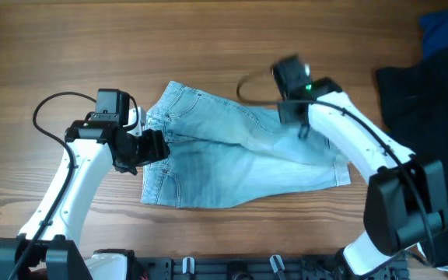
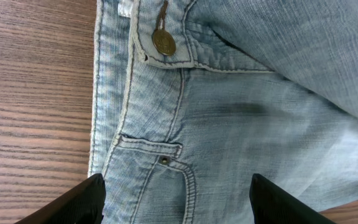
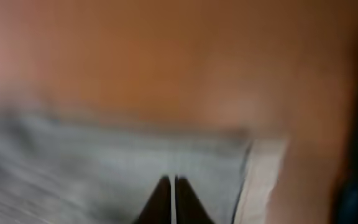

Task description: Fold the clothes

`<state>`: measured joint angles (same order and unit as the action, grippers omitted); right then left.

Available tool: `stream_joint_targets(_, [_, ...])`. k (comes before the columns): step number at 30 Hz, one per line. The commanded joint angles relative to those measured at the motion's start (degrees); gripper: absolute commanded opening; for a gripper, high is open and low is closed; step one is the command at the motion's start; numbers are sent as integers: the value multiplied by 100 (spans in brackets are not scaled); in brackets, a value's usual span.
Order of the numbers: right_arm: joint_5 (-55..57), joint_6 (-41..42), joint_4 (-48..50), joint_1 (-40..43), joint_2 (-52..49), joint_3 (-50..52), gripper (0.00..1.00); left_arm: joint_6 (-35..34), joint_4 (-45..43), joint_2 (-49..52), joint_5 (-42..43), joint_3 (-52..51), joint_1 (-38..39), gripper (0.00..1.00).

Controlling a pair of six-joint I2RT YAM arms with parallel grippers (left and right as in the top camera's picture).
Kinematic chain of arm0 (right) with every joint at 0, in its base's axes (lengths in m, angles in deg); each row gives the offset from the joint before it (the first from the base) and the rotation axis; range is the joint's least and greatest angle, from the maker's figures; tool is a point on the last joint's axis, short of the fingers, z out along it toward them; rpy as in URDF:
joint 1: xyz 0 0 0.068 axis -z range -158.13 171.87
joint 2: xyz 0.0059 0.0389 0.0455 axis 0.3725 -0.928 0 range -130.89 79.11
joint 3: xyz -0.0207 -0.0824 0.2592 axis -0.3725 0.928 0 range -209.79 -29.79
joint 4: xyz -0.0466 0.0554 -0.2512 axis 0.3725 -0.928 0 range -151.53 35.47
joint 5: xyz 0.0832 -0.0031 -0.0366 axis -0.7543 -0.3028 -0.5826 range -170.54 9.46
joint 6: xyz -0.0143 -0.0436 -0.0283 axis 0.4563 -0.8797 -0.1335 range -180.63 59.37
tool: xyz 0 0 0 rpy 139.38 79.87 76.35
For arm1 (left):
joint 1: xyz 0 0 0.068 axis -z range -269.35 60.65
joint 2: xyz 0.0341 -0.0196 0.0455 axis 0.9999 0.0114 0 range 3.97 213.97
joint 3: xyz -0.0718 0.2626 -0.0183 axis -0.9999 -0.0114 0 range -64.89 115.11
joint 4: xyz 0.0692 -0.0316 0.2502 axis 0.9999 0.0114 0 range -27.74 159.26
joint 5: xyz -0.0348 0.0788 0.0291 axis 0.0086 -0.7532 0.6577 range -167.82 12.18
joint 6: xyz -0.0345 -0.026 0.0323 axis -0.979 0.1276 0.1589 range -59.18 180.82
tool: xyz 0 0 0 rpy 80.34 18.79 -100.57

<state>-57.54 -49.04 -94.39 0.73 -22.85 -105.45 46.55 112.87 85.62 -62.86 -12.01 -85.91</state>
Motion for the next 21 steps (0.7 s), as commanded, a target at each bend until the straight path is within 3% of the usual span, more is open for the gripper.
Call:
stream_joint_targets(1, [868,160,1147,299,286,-728,4,7,37,46,111,63,33,74])
stream_joint_targets(3, [780,-103,1744,422,286,-828,35,7,72,46,111,63,33,74])
stream_joint_targets(6, [157,-719,1838,503,286,-887,41,7,116,46,109,63,33,75])
stream_joint_targets(10, [-597,-1246,-197,472,299,-879,72,7,120,46,109,63,33,75])
stream_joint_targets(14, [-817,-1300,-1867,479,192,-686,76,9,116,46,109,63,31,77])
stream_joint_targets(18, [-1167,-1311,-2542,479,190,-361,77,7,114,46,109,63,31,78])
stream_joint_targets(21, [-1174,-1307,-2483,479,188,44,77,7,114,46,109,63,31,78])
